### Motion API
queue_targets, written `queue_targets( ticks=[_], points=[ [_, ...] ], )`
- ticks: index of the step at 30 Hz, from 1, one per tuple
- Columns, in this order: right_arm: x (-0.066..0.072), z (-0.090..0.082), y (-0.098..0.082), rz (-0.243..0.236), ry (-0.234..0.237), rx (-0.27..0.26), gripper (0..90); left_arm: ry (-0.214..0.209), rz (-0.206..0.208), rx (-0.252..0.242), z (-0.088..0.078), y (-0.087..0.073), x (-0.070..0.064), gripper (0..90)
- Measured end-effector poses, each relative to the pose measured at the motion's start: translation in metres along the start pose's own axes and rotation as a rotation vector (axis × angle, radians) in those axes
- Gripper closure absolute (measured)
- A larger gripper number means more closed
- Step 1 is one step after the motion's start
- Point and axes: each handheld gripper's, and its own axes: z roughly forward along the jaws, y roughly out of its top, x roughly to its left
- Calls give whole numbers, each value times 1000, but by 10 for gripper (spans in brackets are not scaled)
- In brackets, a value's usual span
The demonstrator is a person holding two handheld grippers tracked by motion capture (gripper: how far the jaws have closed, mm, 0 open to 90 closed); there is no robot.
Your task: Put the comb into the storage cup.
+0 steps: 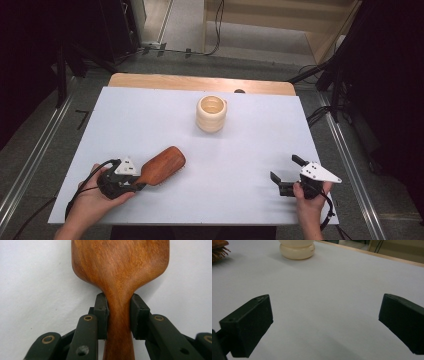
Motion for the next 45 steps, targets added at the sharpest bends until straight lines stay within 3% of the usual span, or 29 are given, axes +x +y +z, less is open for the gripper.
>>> queue_targets(
  ticks=[6,7,8,9,17,27,28,33,36,39,45],
  points=[
    [0,0,0,0,-2,0,0,16,-24,-50,-1,-3,-3,718],
    [0,0,0,1,-3,0,0,7,-20,-88,-2,-3,-4,718],
    [0,0,0,1,-3,0,0,7,-20,-88,-2,-3,-4,718],
    [0,0,0,0,-2,-1,0,12,-22,-131,-4,-2,-6,718],
    [2,-1,0,-9,-14,-3,0,60,-9,-232,-6,7,-14,719],
    [4,-3,5,-15,-25,-8,0,54,-42,-352,-3,20,-19,718],
    [6,-2,8,3,-17,-16,0,52,-45,-362,-4,22,-19,719],
    [18,-1,24,-8,13,-40,0,57,-60,-411,-4,29,-21,719],
    [25,1,34,-6,-12,-46,0,63,-58,-438,-5,33,-22,719],
    [30,2,41,-10,-1,-48,0,61,-63,-461,-7,37,-22,719],
    [41,7,66,-3,56,-76,0,64,-73,-512,-10,38,-23,719]
  ],
)
